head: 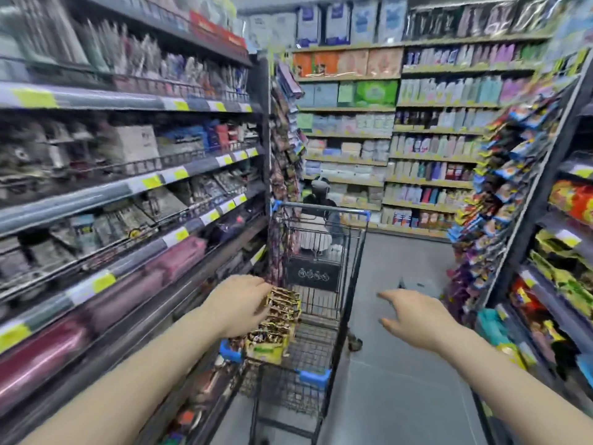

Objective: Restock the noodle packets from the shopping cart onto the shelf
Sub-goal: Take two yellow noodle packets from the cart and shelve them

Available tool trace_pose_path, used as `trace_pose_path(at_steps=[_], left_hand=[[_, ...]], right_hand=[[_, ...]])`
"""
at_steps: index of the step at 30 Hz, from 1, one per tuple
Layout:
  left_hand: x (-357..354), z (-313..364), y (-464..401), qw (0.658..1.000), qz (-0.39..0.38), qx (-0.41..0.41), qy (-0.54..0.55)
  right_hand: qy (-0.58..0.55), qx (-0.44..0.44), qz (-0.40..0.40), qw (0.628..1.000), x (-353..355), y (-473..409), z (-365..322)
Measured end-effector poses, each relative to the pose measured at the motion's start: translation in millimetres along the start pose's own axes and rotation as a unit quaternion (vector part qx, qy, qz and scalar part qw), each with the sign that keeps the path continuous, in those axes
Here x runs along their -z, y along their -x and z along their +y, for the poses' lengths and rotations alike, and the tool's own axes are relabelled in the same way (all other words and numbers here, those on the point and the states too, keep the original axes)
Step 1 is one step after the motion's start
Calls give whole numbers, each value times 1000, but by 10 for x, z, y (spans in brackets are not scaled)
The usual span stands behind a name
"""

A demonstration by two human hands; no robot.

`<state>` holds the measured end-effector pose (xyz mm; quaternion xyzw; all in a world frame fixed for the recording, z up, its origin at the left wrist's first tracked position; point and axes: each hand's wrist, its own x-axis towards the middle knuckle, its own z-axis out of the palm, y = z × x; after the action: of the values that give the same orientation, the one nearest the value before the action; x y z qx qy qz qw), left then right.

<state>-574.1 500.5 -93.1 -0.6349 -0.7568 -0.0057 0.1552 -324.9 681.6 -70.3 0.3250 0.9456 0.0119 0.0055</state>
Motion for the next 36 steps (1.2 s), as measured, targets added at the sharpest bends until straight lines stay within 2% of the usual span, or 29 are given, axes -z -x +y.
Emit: trace_pose_path(at_steps=[7, 15, 29, 36], left_hand=[[-69, -677, 218, 999, -31, 38, -22], [-457, -1188, -259, 998, -49, 50, -5], [-1834, -2248, -1860, 990, -115, 17, 74], [-2760, -2481, -2148, 977, -191, 2, 92]], right_hand=[[-33, 33, 5, 999, -163, -555, -701], [-33, 34, -8, 999, -320, -1353, -881], [-76, -12, -71, 995, -938, -3609, -720], [-119, -37, -155, 980, -1861, -4271, -804]])
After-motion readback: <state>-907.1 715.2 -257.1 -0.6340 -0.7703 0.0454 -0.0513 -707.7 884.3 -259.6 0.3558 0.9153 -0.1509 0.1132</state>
